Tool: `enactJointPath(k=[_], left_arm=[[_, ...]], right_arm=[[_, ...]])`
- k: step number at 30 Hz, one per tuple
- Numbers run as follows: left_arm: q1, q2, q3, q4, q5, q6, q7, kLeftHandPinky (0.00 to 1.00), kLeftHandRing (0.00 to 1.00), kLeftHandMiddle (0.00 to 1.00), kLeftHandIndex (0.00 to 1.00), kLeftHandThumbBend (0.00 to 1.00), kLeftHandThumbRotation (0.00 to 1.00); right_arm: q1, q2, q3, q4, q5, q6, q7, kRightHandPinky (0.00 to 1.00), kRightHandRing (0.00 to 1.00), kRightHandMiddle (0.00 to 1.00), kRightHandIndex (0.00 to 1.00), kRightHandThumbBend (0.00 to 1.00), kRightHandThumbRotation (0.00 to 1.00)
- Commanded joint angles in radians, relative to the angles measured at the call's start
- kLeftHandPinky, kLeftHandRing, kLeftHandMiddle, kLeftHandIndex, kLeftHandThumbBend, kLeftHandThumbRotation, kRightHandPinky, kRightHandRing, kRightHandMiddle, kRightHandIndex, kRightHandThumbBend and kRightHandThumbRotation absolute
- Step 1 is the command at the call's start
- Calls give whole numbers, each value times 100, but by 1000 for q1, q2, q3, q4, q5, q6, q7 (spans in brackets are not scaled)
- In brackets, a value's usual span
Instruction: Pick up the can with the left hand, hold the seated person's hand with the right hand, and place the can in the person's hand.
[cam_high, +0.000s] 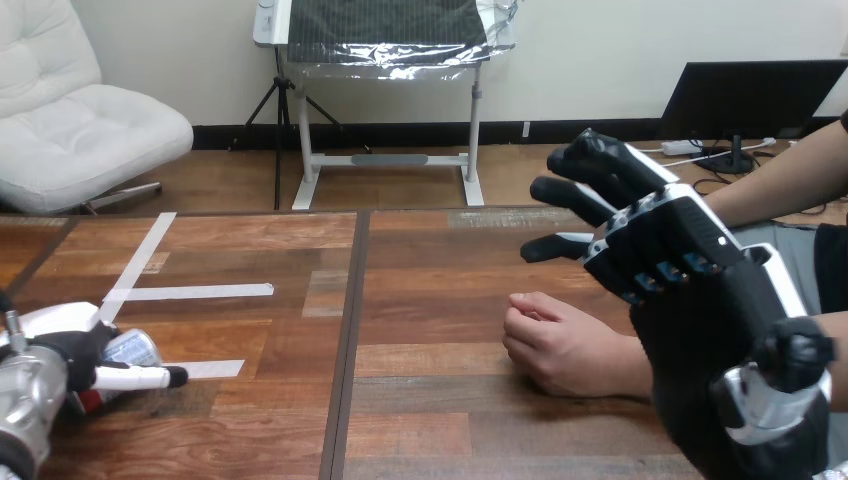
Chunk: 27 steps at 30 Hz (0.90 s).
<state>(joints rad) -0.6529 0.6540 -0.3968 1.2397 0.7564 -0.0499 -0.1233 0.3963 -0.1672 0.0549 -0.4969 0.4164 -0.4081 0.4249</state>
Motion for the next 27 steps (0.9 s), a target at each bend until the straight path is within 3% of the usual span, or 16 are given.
enactJointPath(k=[1, 14, 27], left_arm=[[-55, -52, -28, 31, -4, 16, -11, 97, 94, 96, 93, 73, 88], [-74, -79, -40, 46, -18, 59, -24, 97, 95, 95, 93, 73, 86], [-81, -69, -43, 38, -21, 51, -19, 97, 94, 95, 93, 74, 82]], right_arm=[[-31, -12, -21, -45, 23, -14, 10, 64, 82, 85, 82, 100, 92], [-37, -8, -41, -38, 39, -28, 39, 62, 82, 85, 82, 100, 94], [-38, -2, -44, -39, 40, -22, 43, 62, 81, 84, 82, 100, 94]])
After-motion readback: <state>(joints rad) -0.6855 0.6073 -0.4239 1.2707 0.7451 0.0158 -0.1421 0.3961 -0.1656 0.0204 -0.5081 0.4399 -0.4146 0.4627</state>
